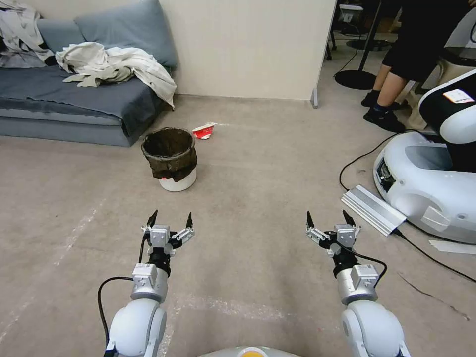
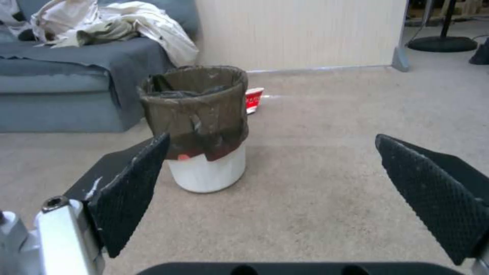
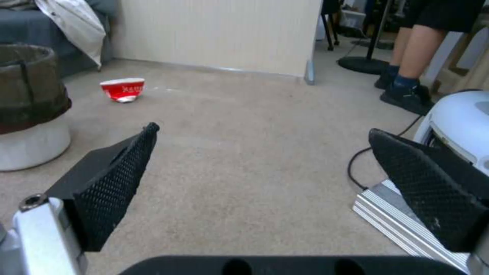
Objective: Pick up the trash can from the floor.
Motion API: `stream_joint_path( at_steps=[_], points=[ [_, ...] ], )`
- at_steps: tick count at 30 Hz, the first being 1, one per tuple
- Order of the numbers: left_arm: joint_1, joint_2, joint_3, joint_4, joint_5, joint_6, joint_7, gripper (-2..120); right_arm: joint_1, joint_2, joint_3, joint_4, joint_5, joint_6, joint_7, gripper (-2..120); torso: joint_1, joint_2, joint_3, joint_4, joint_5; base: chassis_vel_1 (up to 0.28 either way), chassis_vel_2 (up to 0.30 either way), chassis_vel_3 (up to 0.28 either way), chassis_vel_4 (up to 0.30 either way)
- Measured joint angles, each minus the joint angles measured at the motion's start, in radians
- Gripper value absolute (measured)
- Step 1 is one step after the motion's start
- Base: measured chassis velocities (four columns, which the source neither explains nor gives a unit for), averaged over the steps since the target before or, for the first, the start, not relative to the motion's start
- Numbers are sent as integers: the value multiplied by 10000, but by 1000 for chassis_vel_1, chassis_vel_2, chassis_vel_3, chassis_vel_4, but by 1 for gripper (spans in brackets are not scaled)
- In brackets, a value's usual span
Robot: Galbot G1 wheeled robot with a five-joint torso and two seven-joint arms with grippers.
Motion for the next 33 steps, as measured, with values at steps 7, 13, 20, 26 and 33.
stream_joint_path(
  at_steps=[7, 13, 20, 26, 33],
  points=[
    [0, 0, 0, 0, 0, 0, 0, 100, 0, 0, 0, 0, 0, 0, 0, 100, 0, 0, 0, 0, 0, 0, 0, 0, 0],
    [0, 0, 0, 0, 0, 0, 0, 100, 0, 0, 0, 0, 0, 0, 0, 100, 0, 0, 0, 0, 0, 0, 0, 0, 0],
    [0, 0, 0, 0, 0, 0, 0, 100, 0, 0, 0, 0, 0, 0, 0, 100, 0, 0, 0, 0, 0, 0, 0, 0, 0],
    [6, 0, 0, 0, 0, 0, 0, 100, -3, 4, 0, 6, -1, 0, 0, 100, 0, 0, 0, 0, 0, 0, 0, 0, 0],
    [355, -15, 90, -1127, 75, 266, -76, 100, -328, 508, -165, 1325, -604, -234, 62, 100, 1, 0, 0, 0, -2, 0, 0, 0, 0]
  ],
)
